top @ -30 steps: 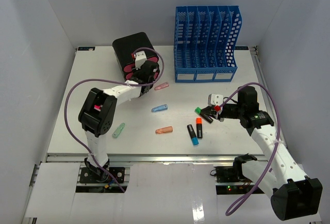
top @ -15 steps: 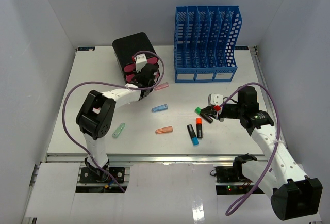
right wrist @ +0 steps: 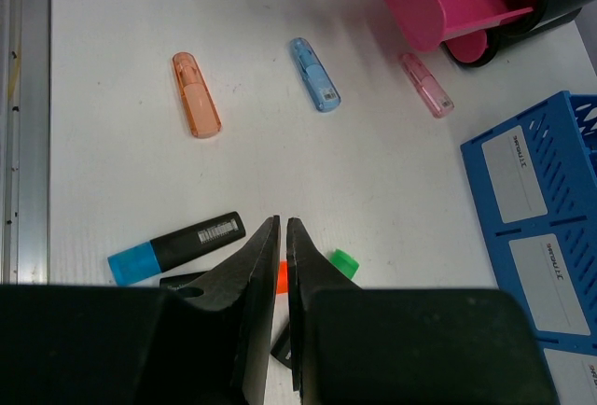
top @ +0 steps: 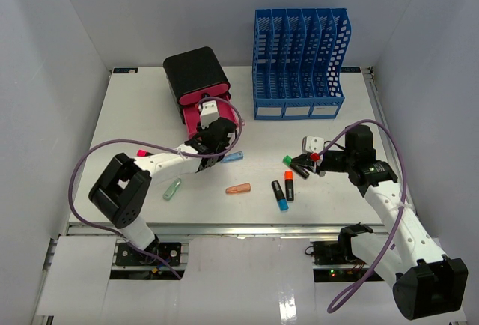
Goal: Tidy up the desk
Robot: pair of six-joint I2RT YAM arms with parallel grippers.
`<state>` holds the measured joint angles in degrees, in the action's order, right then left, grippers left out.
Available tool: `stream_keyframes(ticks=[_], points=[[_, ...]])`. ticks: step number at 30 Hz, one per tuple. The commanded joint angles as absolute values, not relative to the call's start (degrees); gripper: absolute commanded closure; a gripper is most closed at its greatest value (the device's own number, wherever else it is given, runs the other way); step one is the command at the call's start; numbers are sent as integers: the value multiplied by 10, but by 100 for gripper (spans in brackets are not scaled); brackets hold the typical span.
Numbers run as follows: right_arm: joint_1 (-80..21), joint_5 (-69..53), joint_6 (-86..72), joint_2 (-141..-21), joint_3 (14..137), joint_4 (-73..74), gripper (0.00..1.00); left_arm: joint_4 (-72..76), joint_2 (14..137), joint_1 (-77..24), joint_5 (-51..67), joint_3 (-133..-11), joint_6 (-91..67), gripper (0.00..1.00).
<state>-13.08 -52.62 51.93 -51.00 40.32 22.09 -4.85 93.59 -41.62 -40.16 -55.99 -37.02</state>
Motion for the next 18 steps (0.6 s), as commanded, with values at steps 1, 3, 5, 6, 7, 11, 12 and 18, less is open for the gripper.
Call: stream_keyframes(ticks=[1,3,5,6,7,11,12,18], points=[[-127,-535,525,-512,405,207,87,-53,900,-429,-416,-559,-404,62],[-127,-537,525,-511,404,207,86,-61,909,-429,-420,-568,-401,36],[-127,-539,526,-510,401,207,82,-65,914,-429,-421,-576,-398,8],[-127,-541,526,-509,400,208,77,-65,915,-429,-417,-579,-397,4],[-127,-543,528,-508,397,208,71,-66,914,-429,-412,-580,-394,2],[-127,-535,512,-509,397,208,43,-67,900,-429,-377,-578,-372,2],[-128,-521,484,-515,403,206,36,-67,886,-429,-351,-571,-360,2],[-162,-354,425,-632,537,361,32,-67,744,-429,-172,-508,-308,2]])
